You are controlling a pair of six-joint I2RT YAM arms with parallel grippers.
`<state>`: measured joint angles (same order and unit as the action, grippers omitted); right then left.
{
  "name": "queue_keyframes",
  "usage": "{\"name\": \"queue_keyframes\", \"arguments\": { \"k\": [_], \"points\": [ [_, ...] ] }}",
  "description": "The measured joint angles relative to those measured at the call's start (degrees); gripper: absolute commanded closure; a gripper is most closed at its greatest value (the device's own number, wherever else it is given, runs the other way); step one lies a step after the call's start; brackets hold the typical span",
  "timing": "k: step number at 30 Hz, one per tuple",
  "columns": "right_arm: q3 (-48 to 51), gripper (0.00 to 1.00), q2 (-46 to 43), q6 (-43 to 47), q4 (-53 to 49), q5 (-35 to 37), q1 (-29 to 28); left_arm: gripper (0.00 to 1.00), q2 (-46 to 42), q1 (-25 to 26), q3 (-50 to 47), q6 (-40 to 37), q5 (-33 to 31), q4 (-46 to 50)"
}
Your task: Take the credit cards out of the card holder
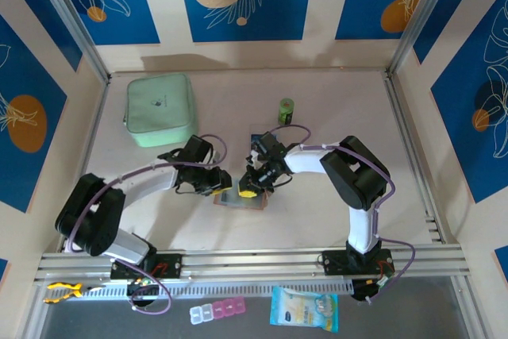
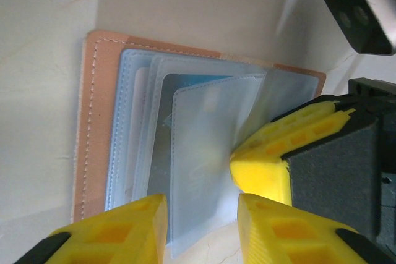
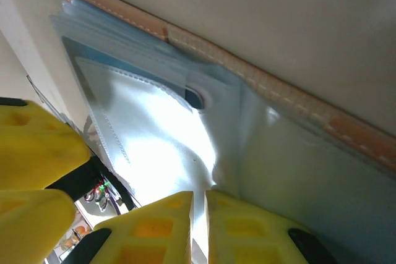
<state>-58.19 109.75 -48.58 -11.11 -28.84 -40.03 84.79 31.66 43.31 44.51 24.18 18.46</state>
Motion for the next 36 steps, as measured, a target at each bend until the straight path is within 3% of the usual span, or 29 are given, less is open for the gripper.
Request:
{"name": "queue_keyframes", "arguments": {
  "k": [21, 32, 36],
  "points": [
    [1.9, 0.86, -0.1, -0.8, 3.8, -2.0, 0.4, 0.6, 3.6, 0.1, -0.2, 0.2, 1.2, -2.4],
    [2.5, 0.87, -0.1, -1.0, 5.4, -2.7, 0.4, 0.73, 3.6, 0.4, -1.0, 0.4, 1.6, -3.5],
    [2.7, 0.8, -0.5, -1.1, 5.6, -2.6, 0.4, 0.73, 3.5, 0.4, -1.0, 0.4, 2.0, -4.1]
  ]
}}
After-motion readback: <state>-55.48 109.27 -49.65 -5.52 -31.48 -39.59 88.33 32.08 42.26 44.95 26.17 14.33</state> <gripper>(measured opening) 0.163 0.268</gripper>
